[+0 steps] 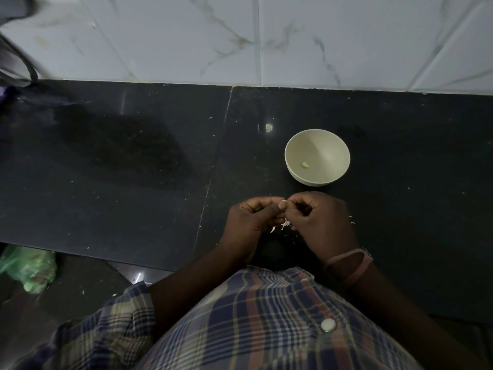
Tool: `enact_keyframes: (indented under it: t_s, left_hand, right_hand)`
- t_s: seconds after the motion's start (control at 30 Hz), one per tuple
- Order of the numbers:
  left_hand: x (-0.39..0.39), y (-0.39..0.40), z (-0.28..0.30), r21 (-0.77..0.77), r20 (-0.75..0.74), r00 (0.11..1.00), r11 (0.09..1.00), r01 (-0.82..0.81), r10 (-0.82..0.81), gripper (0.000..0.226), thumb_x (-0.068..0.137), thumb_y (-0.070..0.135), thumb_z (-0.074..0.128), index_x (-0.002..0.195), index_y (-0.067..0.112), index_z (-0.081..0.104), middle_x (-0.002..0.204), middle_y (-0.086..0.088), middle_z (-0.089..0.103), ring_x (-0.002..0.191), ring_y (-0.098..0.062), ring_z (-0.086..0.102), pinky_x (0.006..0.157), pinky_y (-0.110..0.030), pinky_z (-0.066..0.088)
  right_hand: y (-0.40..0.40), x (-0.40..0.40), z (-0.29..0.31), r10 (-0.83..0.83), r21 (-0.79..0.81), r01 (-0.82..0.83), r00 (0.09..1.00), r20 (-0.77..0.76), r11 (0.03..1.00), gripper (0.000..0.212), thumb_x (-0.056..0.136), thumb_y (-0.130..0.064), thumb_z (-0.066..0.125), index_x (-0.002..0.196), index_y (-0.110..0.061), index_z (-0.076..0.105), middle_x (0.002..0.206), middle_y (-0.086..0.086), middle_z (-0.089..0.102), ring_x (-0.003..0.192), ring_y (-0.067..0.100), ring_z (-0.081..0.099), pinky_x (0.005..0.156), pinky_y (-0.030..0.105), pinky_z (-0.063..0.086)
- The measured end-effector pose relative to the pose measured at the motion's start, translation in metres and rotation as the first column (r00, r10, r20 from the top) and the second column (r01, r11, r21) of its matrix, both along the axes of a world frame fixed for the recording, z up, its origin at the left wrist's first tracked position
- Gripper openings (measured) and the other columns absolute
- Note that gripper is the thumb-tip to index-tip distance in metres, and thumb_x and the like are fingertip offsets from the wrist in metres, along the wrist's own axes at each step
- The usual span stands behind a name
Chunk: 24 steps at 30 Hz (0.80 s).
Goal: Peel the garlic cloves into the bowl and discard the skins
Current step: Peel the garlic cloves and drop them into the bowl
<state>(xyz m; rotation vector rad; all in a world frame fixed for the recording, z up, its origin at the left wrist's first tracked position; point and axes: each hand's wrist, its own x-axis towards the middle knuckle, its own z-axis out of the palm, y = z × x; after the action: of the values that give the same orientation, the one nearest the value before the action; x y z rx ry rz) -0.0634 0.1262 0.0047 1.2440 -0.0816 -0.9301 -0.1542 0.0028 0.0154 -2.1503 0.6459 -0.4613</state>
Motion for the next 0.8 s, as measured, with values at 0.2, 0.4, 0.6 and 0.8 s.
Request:
enact_keyframes:
  t_s: [0.2, 0.4, 0.6, 0.8]
  left_hand:
    - [-0.001, 0.000, -0.002, -0.004, -0.004, 1.000, 1.000, 0.024, -0.024, 0.014, 0.078, 0.017, 0.076, 0.090, 0.012, 0.081, 0.093, -0.017, 0.076, 0.080, -0.020, 0.071, 0.073, -0.027, 0.057]
    - [-0.001, 0.000, -0.003, 0.008, 0.014, 0.999, 0.999, 0.038, -0.038, 0.011, 0.081, 0.017, 0.074, 0.090, 0.014, 0.081, 0.089, -0.014, 0.075, 0.078, -0.019, 0.068, 0.075, -0.029, 0.055]
    - [0.000, -0.003, -0.004, -0.039, -0.063, 0.998, 0.999, 0.024, -0.027, 0.012, 0.091, 0.004, 0.065, 0.095, 0.008, 0.076, 0.090, -0.011, 0.075, 0.079, -0.017, 0.069, 0.076, -0.025, 0.058]
    - [0.003, -0.005, -0.005, -0.075, -0.150, 0.988, 0.997, 0.030, -0.041, 0.017, 0.095, 0.002, 0.058, 0.101, 0.005, 0.074, 0.094, -0.011, 0.075, 0.085, -0.016, 0.070, 0.077, -0.023, 0.058]
  right_hand:
    - [0.001, 0.000, 0.006, -0.029, 0.151, 0.034, 0.999, -0.037, 0.988, 0.010, 0.085, -0.013, 0.071, 0.078, -0.017, 0.076, 0.067, -0.004, 0.071, 0.060, 0.011, 0.069, 0.062, 0.038, 0.058]
    - [0.002, -0.004, 0.013, -0.068, 0.289, 0.090, 0.994, -0.085, 0.953, 0.010, 0.086, -0.013, 0.071, 0.078, -0.017, 0.074, 0.063, -0.001, 0.071, 0.051, 0.011, 0.069, 0.055, 0.027, 0.057]
    - [0.003, -0.002, 0.013, -0.108, 0.370, 0.134, 0.990, -0.090, 0.919, 0.009, 0.087, -0.012, 0.070, 0.078, -0.016, 0.071, 0.062, 0.002, 0.070, 0.048, 0.018, 0.067, 0.050, 0.027, 0.054]
    - [0.004, -0.001, 0.014, -0.118, 0.510, 0.144, 0.990, -0.082, 0.848, 0.006, 0.091, -0.011, 0.067, 0.086, -0.008, 0.070, 0.068, 0.007, 0.072, 0.046, 0.028, 0.066, 0.045, 0.030, 0.051]
